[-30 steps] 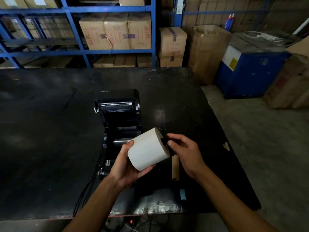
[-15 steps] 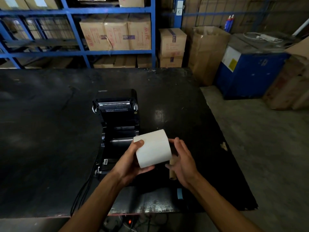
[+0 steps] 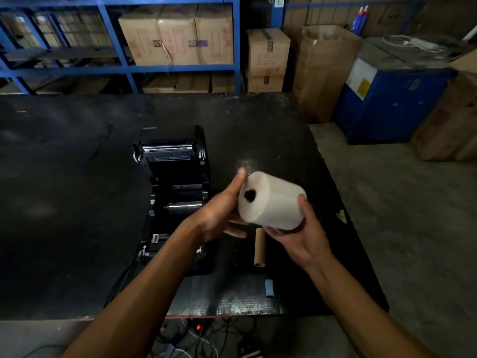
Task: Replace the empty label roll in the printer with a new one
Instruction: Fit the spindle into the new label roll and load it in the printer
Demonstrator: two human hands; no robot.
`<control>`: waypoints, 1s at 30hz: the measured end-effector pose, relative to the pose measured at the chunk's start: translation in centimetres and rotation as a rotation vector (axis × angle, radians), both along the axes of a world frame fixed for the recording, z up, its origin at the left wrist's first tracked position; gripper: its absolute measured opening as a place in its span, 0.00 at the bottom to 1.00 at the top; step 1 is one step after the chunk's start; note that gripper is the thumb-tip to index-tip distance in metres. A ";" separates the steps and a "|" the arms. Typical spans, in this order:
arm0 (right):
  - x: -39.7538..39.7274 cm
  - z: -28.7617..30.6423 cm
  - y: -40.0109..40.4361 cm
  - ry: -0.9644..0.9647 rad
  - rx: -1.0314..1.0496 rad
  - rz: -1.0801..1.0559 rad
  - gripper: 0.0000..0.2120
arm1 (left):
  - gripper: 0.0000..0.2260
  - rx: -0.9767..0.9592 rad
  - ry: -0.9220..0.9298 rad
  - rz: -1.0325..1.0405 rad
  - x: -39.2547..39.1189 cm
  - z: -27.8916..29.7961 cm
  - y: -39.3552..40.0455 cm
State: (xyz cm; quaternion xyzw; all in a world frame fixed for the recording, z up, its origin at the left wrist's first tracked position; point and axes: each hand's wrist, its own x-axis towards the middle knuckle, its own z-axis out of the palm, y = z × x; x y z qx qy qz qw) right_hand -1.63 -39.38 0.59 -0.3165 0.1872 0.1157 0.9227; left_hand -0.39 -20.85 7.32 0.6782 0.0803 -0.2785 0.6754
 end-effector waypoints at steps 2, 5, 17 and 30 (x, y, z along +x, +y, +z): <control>0.5 0.4 -1.4 -0.003 0.074 -0.025 0.24 | 0.21 0.017 -0.012 0.085 0.9 -0.6 -0.1; 1.2 1.0 -3.2 -0.025 0.086 -0.054 0.23 | 0.22 0.185 -0.037 0.211 1.8 -4.6 -0.9; 0.9 -0.4 -5.5 -0.010 0.126 -0.048 0.22 | 0.37 1.103 -0.057 -0.104 -0.1 -17.1 -2.1; 0.7 -2.1 -4.3 0.077 0.114 0.007 0.22 | 0.21 0.261 -0.269 0.471 0.5 -11.2 -2.4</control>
